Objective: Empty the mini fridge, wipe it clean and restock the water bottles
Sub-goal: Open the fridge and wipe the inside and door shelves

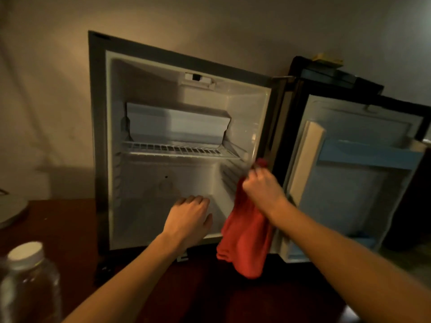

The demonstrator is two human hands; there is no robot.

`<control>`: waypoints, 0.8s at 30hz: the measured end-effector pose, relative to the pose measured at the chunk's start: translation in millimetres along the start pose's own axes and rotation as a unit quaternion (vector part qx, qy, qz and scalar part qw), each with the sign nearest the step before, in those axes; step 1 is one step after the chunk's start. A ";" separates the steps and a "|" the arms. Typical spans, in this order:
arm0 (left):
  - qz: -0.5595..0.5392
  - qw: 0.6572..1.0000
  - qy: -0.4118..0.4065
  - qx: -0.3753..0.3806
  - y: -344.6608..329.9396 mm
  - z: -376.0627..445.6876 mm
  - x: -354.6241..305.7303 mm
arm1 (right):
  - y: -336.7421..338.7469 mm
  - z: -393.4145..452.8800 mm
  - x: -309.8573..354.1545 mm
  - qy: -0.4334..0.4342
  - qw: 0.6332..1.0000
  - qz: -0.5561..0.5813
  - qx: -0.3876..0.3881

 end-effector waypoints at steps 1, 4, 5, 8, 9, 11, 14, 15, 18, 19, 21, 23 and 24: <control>0.004 1.000 -0.004 0.001 -4.5 -4.6 -3.2 | -12.2 -12.5 16.4 0.010 0.999 0.018 0.031; 0.008 1.000 -0.006 0.003 -11.9 -19.7 -7.6 | -35.4 -43.2 58.9 0.036 0.986 0.081 0.141; 0.007 1.000 -0.005 0.004 -13.8 -25.1 -6.8 | -47.9 -51.8 69.9 0.040 0.974 0.129 0.183; 0.003 1.000 -0.001 0.024 -22.9 -44.3 -1.0 | -60.4 -66.1 80.7 0.000 0.938 0.260 0.229; 0.003 0.999 0.003 0.039 -26.8 -51.0 1.6 | -60.9 -67.4 79.9 -0.019 0.932 0.283 0.226; -0.001 0.997 0.013 0.077 -35.4 -65.1 6.1 | -58.3 -67.4 75.3 -0.048 0.922 0.314 0.221; -0.015 0.995 0.029 0.099 -43.6 -84.3 12.2 | -49.5 -62.6 68.9 -0.092 0.914 0.339 0.205; -0.014 0.994 0.034 0.107 -45.4 -88.6 14.0 | -43.9 -60.0 71.2 -0.099 0.910 0.356 0.186; -0.028 0.992 0.056 0.111 -43.1 -97.4 20.1 | -12.3 -53.2 102.4 -0.063 0.896 0.426 0.110; -0.038 0.992 0.065 0.102 -38.0 -100.4 22.5 | 0.2 -52.7 117.2 -0.039 0.887 0.453 0.083; -0.077 0.989 0.093 0.080 -26.2 -109.6 30.5 | 20.8 -54.5 138.6 -0.008 0.854 0.518 0.040; -0.123 0.981 0.136 0.067 -16.3 -123.0 43.9 | 31.5 -55.8 146.5 -0.012 0.813 0.582 0.008; -0.150 0.974 0.157 0.064 -14.1 -130.6 51.4 | 35.7 -56.4 147.1 -0.020 0.795 0.607 -0.009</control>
Point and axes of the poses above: each hand's wrist, its own z-axis towards the middle knuckle, its own y-axis out of the back of the hand, x = y × z, the point moved 9 cm from there along z, towards the middle knuckle, and after that the axes turned 9 degrees about x, right-handed, at the moved point
